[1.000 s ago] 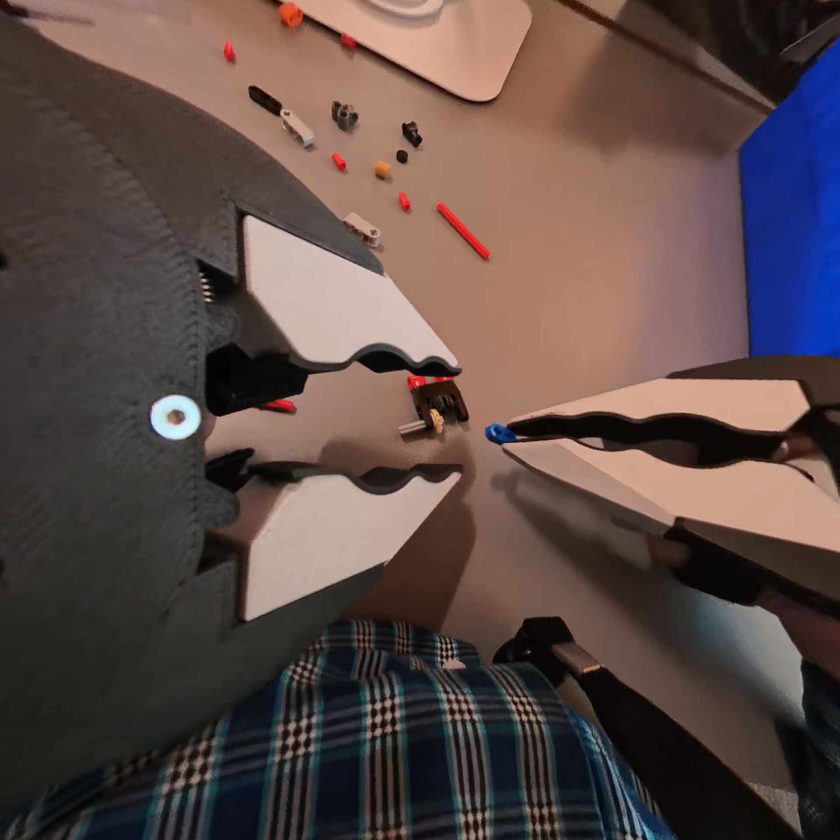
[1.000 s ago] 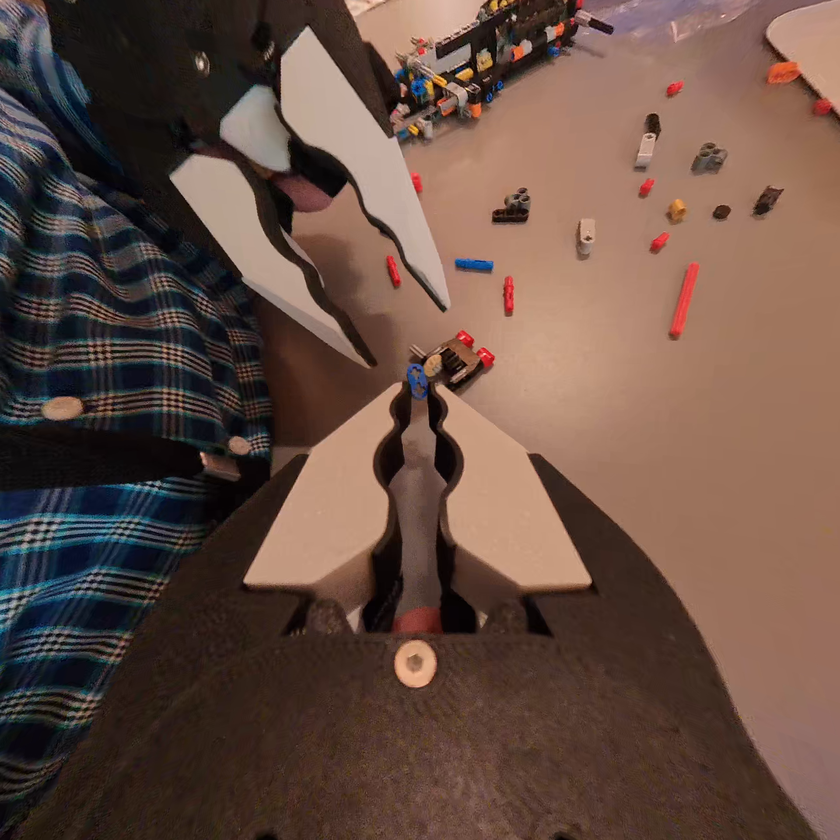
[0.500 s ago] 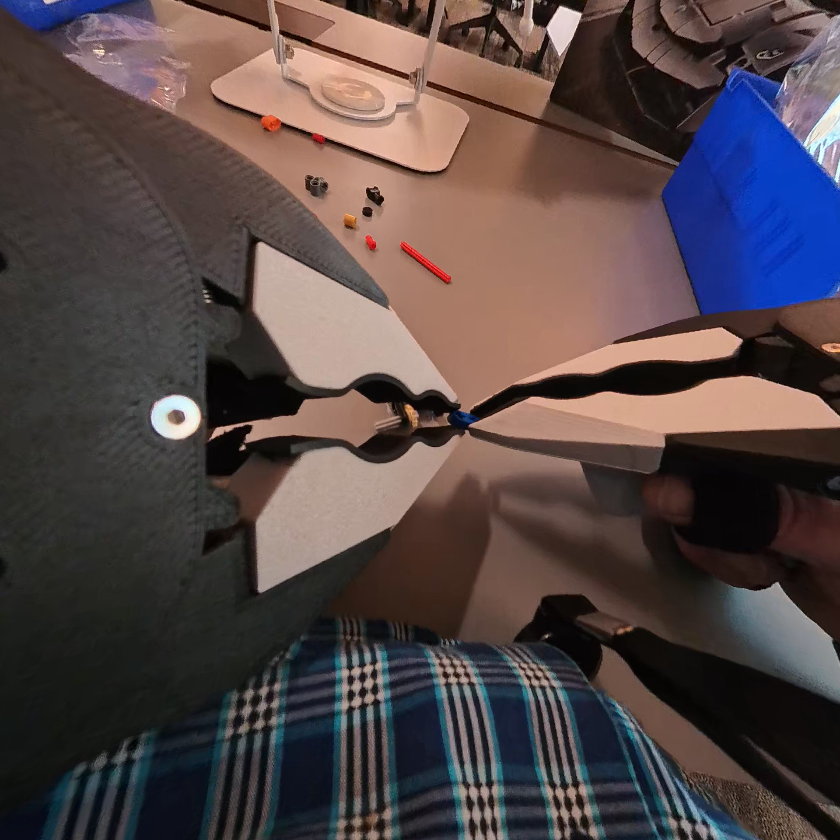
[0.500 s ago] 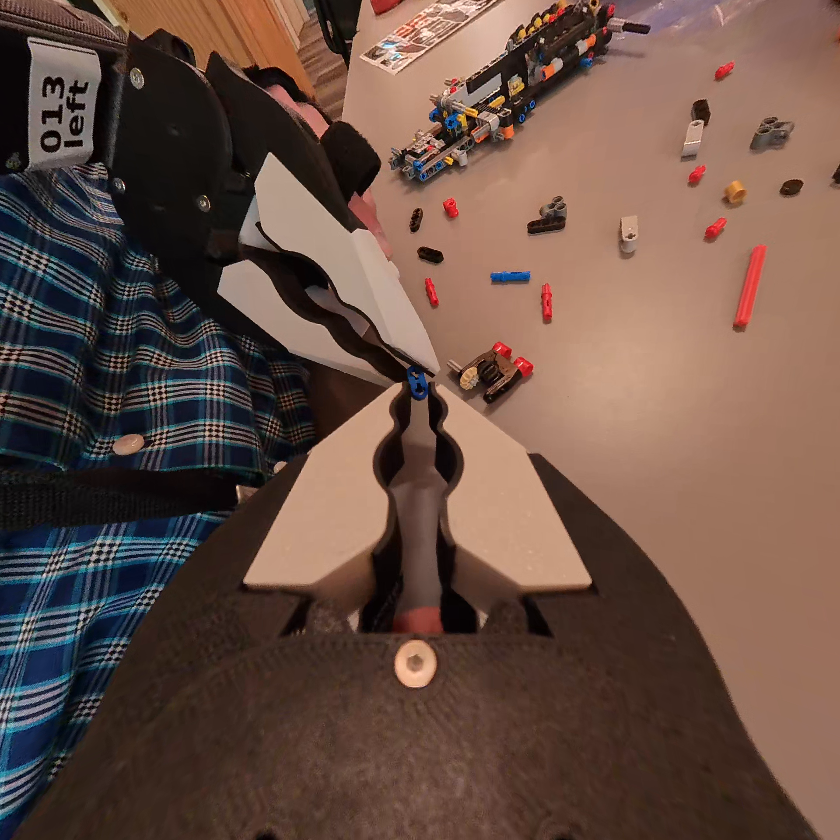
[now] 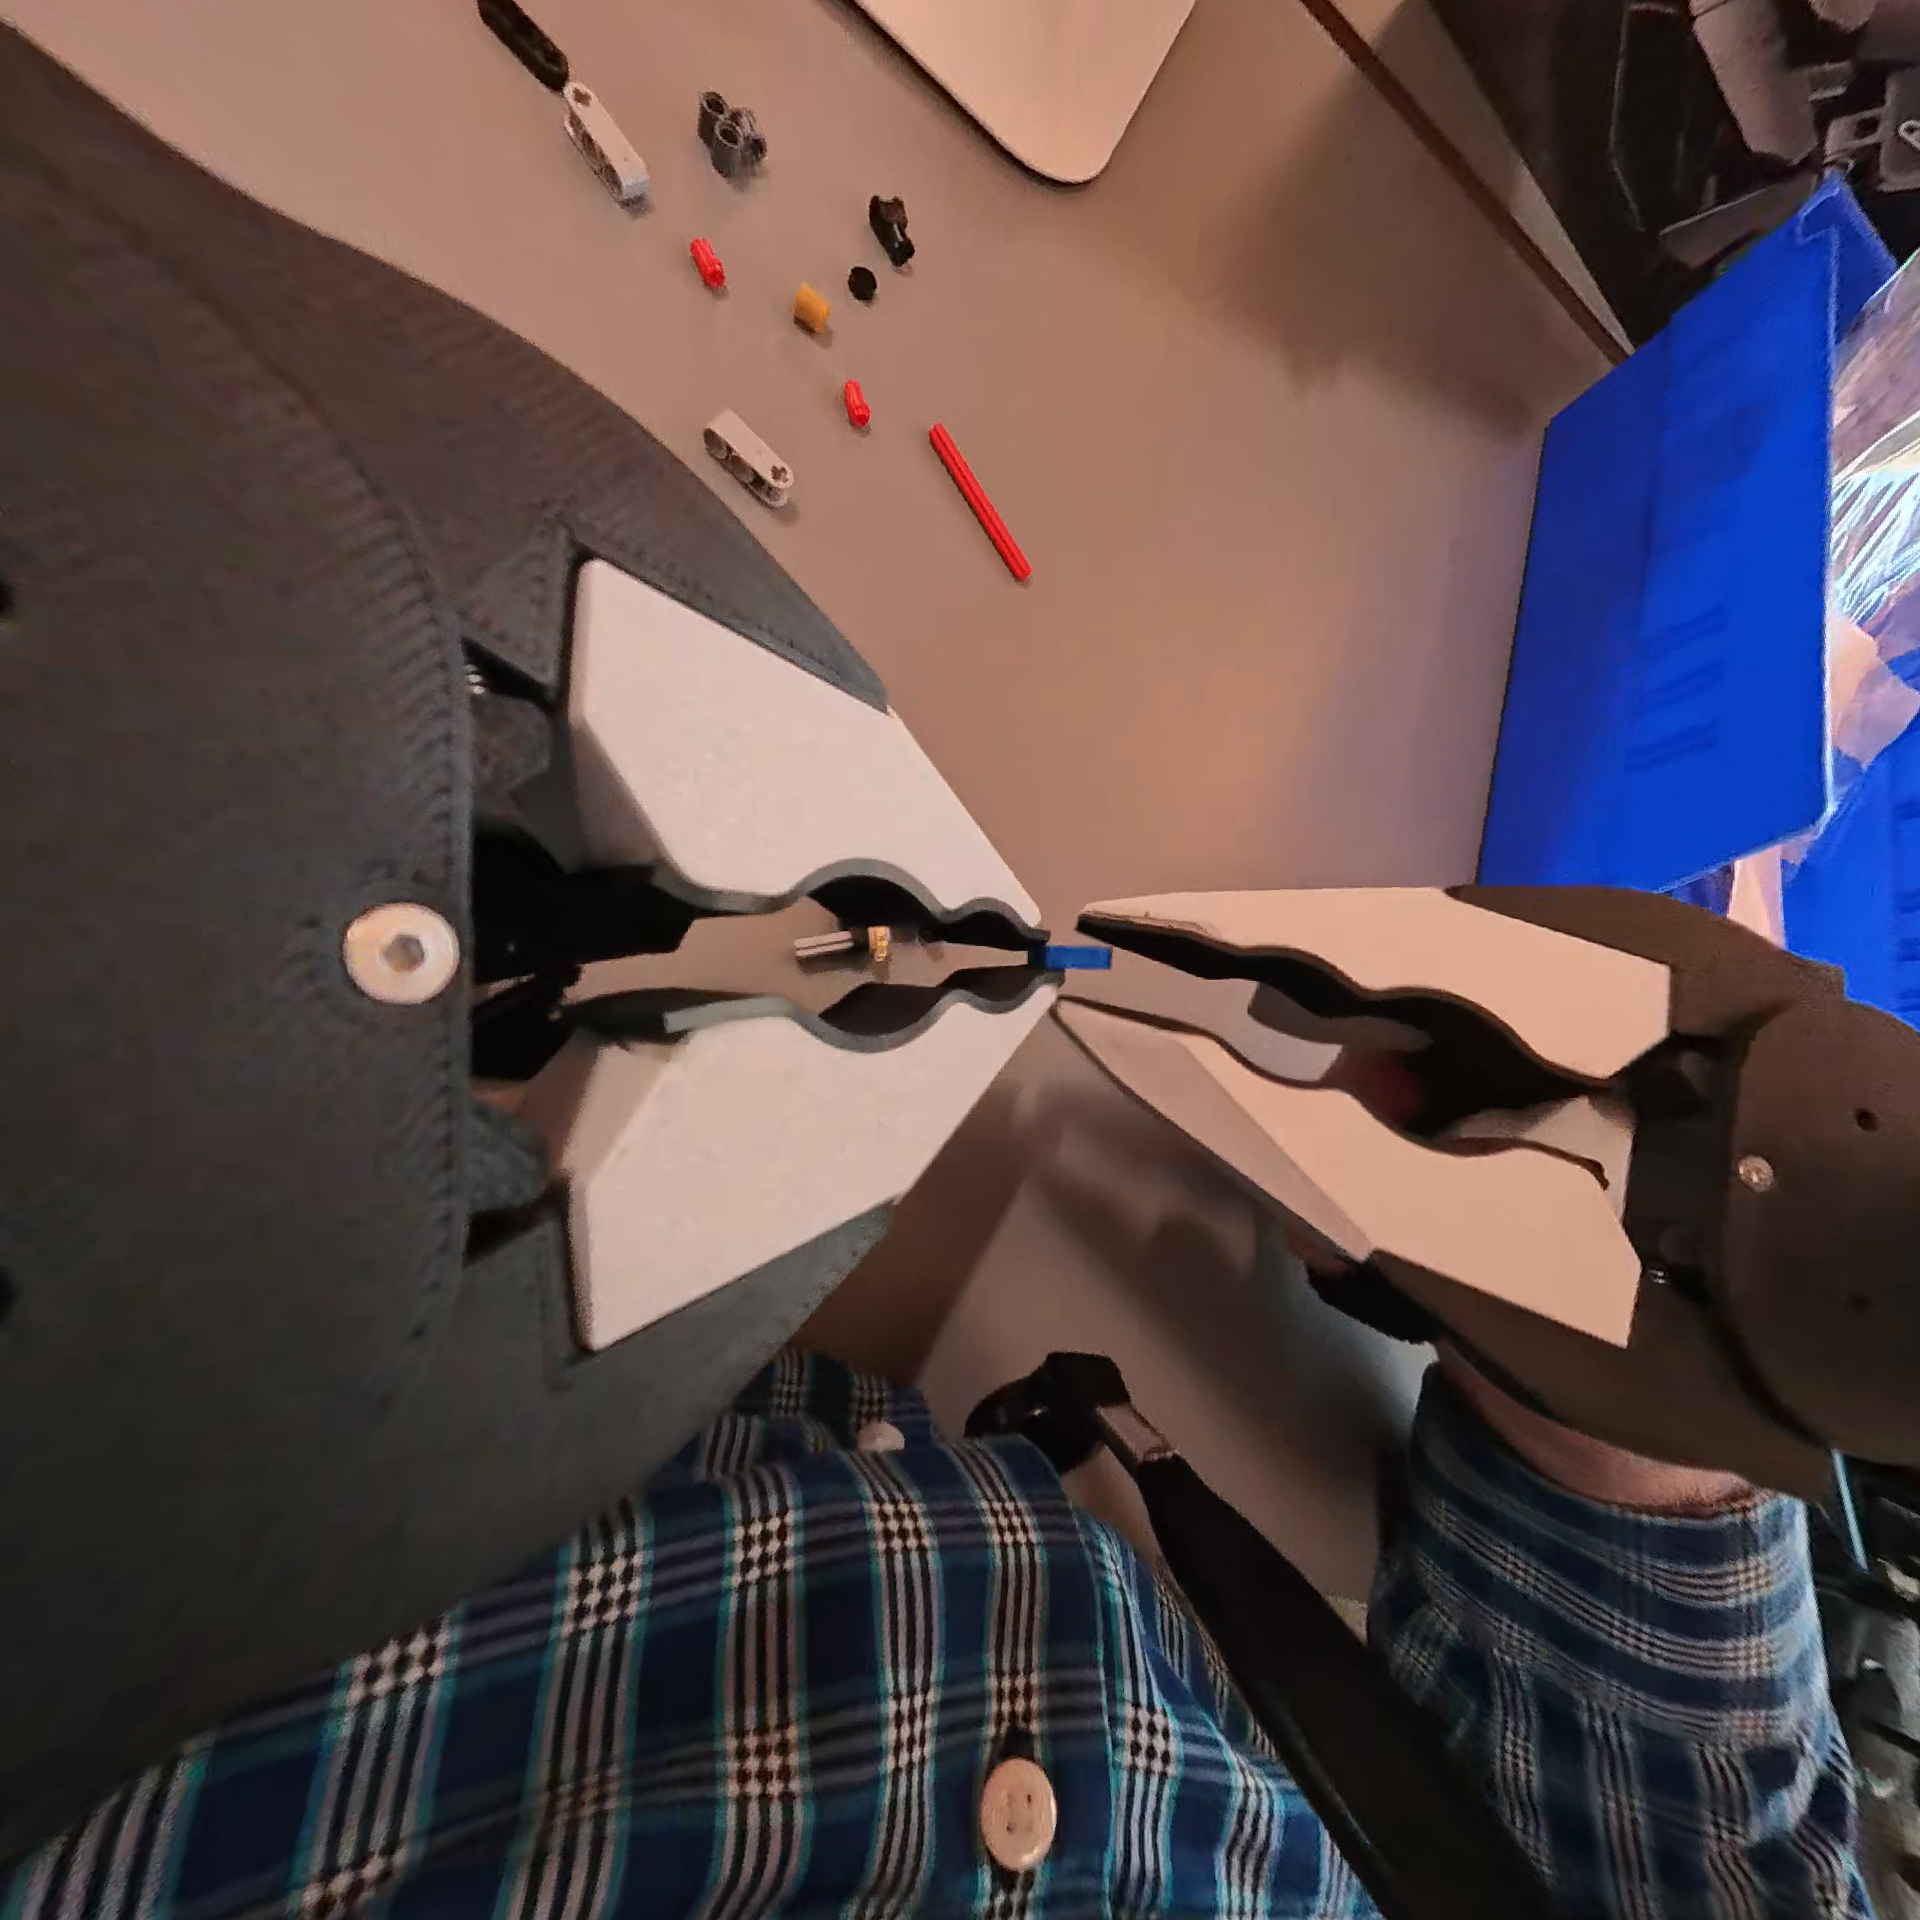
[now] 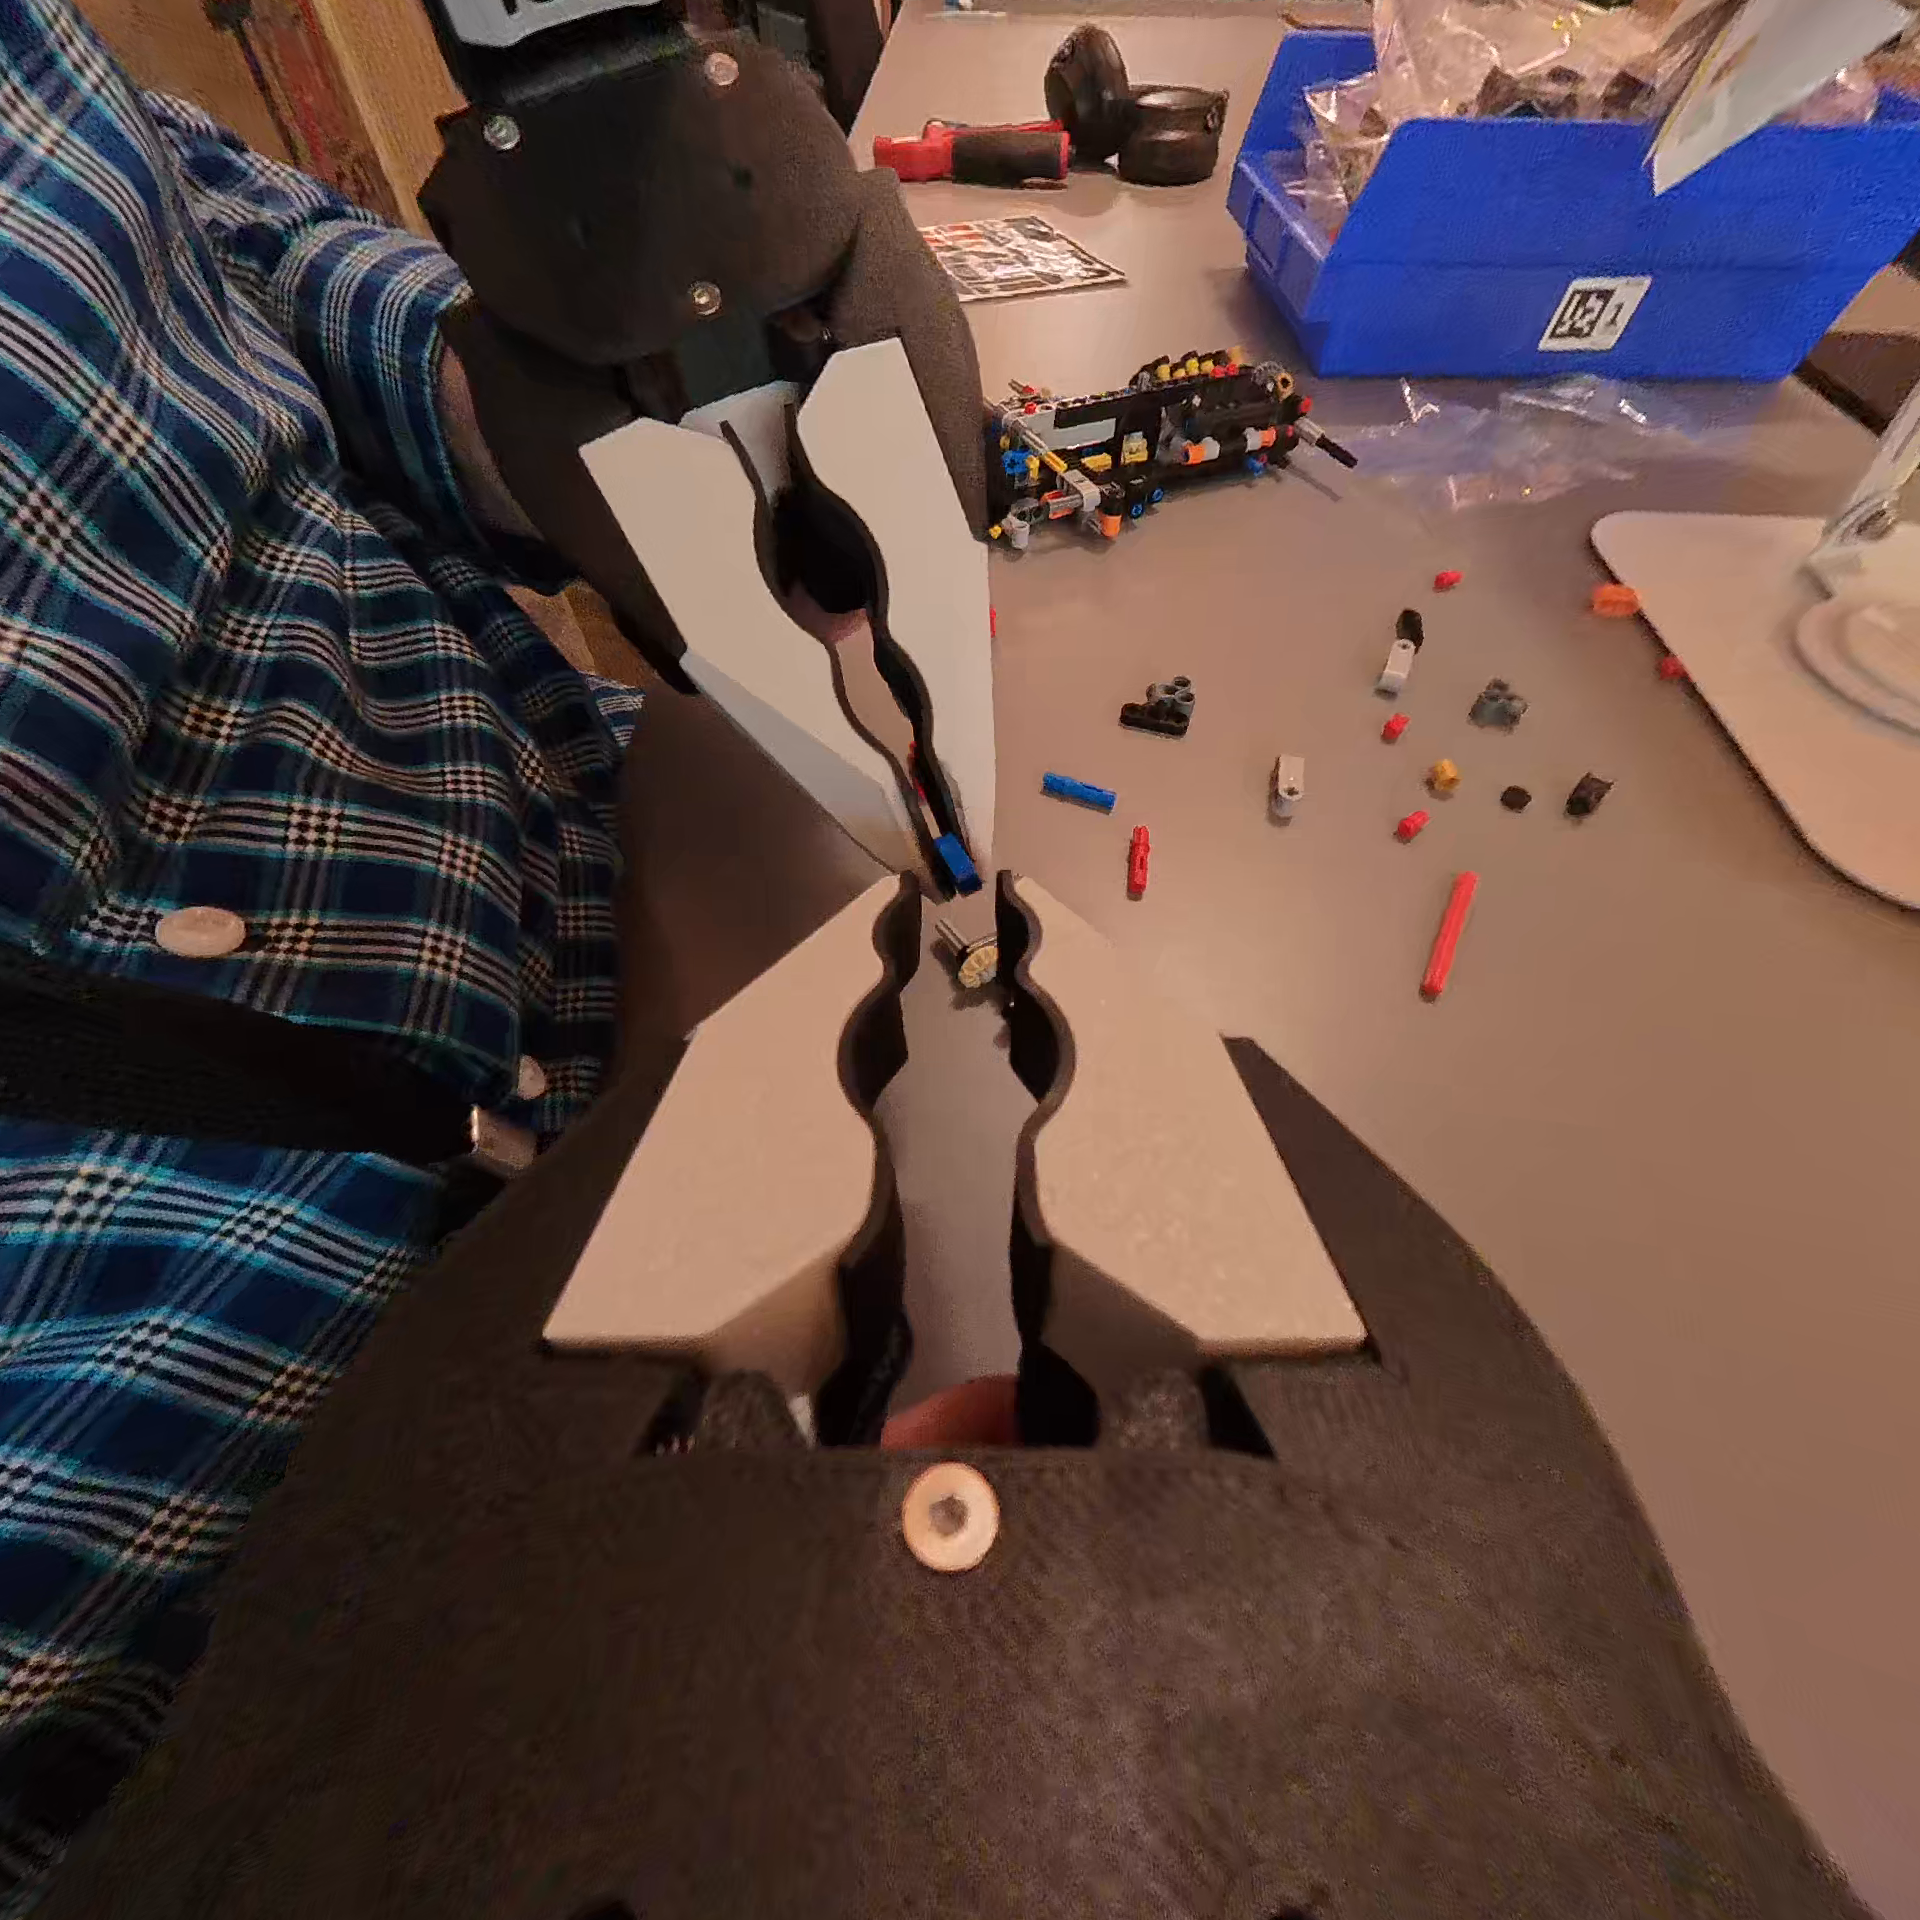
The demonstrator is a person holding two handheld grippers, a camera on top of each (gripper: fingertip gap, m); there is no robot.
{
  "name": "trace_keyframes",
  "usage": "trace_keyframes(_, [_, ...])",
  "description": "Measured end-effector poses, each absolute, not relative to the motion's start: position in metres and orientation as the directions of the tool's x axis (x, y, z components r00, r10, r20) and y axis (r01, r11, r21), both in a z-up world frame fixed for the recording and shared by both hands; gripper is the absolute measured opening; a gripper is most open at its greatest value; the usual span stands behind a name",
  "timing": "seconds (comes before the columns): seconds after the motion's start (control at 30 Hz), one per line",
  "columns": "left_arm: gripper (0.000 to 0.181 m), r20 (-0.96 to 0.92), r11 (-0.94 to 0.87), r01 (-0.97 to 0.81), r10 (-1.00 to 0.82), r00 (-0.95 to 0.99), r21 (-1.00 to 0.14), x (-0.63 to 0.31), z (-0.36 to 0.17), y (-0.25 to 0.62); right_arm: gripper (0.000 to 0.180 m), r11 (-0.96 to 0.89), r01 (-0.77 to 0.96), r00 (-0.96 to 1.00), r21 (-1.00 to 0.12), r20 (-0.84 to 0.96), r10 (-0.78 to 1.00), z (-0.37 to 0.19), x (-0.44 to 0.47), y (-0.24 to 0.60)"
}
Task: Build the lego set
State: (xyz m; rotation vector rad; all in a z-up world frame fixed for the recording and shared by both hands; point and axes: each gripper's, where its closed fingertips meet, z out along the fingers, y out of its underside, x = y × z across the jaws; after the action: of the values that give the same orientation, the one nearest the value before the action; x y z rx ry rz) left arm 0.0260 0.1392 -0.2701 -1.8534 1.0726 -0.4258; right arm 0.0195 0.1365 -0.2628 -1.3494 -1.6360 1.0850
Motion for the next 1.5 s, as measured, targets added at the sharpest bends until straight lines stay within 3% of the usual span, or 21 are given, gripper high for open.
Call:
trace_keyframes(0.03, [0.001,-0.129,-0.202,-0.488,-0.816,0.563,-0.849,0.025,-0.269,0.14,0.009,0.112,0.355,-0.176,-0.928,0.051,0.983,-0.262,0.019,0.137])
trace_keyframes(0.43, [0.001,0.052,-0.292,-0.37,-0.841,0.539,-0.882,0.026,-0.262,0.139,0.008,0.232,0.319,-0.207,-0.919,0.172,0.963,-0.257,0.019,0.137])
trace_keyframes(0.83, [0.001,0.196,-0.366,-0.302,-0.861,0.47,-0.88,0.034,-0.257,0.133,0.012,0.222,0.281,-0.244,-0.934,0.154,0.958,-0.257,0.021,0.13])
trace_keyframes(1.17, [0.001,0.193,-0.372,-0.331,-0.864,0.465,-0.867,0.031,-0.259,0.131,0.012,0.197,0.246,-0.235,-0.949,0.139,0.962,-0.251,0.023,0.131])
trace_keyframes(1.5, [0.002,0.242,-0.402,-0.291,-0.855,0.459,-0.868,0.033,-0.259,0.131,0.001,0.201,0.239,-0.236,-0.95,0.144,0.961,-0.251,0.024,0.131])
